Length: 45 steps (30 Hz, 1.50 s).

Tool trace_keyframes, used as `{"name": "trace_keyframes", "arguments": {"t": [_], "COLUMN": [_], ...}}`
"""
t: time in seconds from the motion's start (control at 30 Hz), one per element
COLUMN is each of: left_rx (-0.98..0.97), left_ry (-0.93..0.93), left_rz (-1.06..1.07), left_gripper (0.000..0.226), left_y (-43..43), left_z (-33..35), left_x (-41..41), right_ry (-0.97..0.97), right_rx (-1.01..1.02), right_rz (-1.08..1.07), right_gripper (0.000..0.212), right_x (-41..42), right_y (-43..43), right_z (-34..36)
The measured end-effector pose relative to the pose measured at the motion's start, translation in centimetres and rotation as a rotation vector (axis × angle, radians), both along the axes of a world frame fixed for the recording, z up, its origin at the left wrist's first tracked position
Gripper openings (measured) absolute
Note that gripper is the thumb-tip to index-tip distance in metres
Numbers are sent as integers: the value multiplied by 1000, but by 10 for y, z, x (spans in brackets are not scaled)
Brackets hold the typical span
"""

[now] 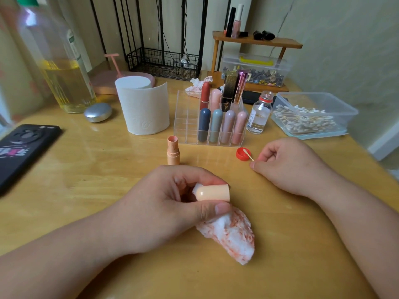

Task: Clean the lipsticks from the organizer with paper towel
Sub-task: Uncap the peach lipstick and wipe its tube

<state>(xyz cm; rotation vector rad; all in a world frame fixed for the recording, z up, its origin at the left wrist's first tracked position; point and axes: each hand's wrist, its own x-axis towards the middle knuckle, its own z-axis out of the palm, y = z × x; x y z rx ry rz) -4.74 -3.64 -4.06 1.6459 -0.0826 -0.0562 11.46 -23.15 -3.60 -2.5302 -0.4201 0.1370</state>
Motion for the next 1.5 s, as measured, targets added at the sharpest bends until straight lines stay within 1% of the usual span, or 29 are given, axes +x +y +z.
{"name": "trace_keyframes", "arguments": {"t": [0.17,0.3,0.37,0.4,0.43,0.47,0.53,0.57,0.6,0.67,0.73,0.8,0.9,0.93,0.97,1.0,1.03,1.1,1.13,1.17,1.2,1.3,1.5], "left_rx": [-80,-159,-201,-236,-267,-285,-297,-302,-310,-313,-319,-324,-289,-260,-230,-203,-181,-144,-129,-123,-125,-131,-183], "left_ry": [8,7,-6,-17,-34,-56,-91,-101,-108,-113,-109,-101,-80,-74,-77,-86,-93,-91,-88,-85,-84,-87,-81], "left_rz": [-7,-7,15,30,43,55,91,114,134,142,127,112,81,83,82,75,70,74,73,65,50,-3,-86], "left_gripper": [26,29,31,32,33,34,40,40,38,37,36,33,31,29,25,23,23,28,31,33,35,38,20], "left_y": [0,-1,-2,-2,-2,-3,-4,-5,-5,-6,-6,-5,-3,-2,-1,0,0,1,1,1,2,3,3], "left_z": [-1,0,2,3,5,8,12,14,15,16,15,13,10,8,7,6,5,3,2,2,1,0,-1], "left_x": [2,2,2,1,0,0,-1,-1,-2,-1,-1,-1,-1,0,1,2,2,3,3,3,3,4,3], "right_ry": [12,4,-67,-83,-27,131,638,848,974,1056,1055,1043,939,875,769,608,403,-15,-162,-264,-322,-359,-407], "right_rx": [21,48,134,218,350,507,757,823,858,873,851,883,1030,1098,1142,1136,1078,889,811,758,732,718,698], "right_rz": [-1,10,10,22,60,125,305,404,506,612,584,519,419,391,364,340,334,404,441,454,447,445,541], "right_gripper": [20,24,28,31,35,42,59,65,64,61,62,54,47,43,35,24,17,16,17,19,21,26,20], "right_x": [-1,-2,-7,-11,-17,-24,-38,-45,-51,-59,-60,-58,-57,-58,-59,-60,-62,-68,-71,-73,-76,-83,-89], "right_y": [0,-1,-3,-4,-6,-6,-5,-4,-3,1,5,6,6,5,5,3,3,3,4,4,4,7,13], "right_z": [1,4,10,14,20,25,32,33,32,29,24,20,24,27,29,31,31,32,32,31,31,31,27]}}
